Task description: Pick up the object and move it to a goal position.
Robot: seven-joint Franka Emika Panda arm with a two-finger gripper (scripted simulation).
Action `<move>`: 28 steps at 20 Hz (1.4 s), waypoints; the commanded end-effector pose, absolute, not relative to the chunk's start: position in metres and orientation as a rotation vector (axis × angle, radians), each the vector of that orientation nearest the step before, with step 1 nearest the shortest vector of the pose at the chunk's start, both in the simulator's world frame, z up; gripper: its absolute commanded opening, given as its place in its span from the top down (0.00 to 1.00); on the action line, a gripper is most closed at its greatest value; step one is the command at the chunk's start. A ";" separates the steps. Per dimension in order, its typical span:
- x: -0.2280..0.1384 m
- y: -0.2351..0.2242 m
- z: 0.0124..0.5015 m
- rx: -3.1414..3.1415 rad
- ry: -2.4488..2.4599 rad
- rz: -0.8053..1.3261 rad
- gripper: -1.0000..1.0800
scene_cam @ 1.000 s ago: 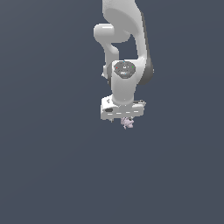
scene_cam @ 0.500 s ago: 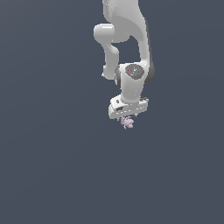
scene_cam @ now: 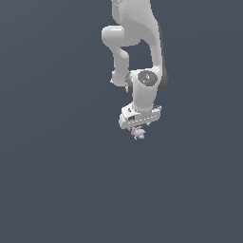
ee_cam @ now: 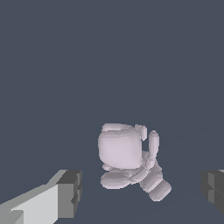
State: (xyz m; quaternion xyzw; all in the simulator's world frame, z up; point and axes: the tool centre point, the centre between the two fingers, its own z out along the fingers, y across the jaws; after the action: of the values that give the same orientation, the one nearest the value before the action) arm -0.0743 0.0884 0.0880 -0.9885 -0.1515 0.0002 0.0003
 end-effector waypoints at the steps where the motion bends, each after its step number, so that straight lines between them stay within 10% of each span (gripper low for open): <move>1: -0.075 0.088 0.082 -3.105 -0.476 0.002 0.04; 14: -0.076 0.089 0.040 -3.104 -0.483 0.000 0.04; 15: -0.076 0.089 0.040 -3.104 -0.483 0.000 1.00; 28: -0.076 0.088 0.043 -3.104 -0.483 0.000 1.00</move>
State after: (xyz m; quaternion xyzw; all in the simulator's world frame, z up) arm -0.0759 0.0886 0.0416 -0.9881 -0.1537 0.0001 0.0000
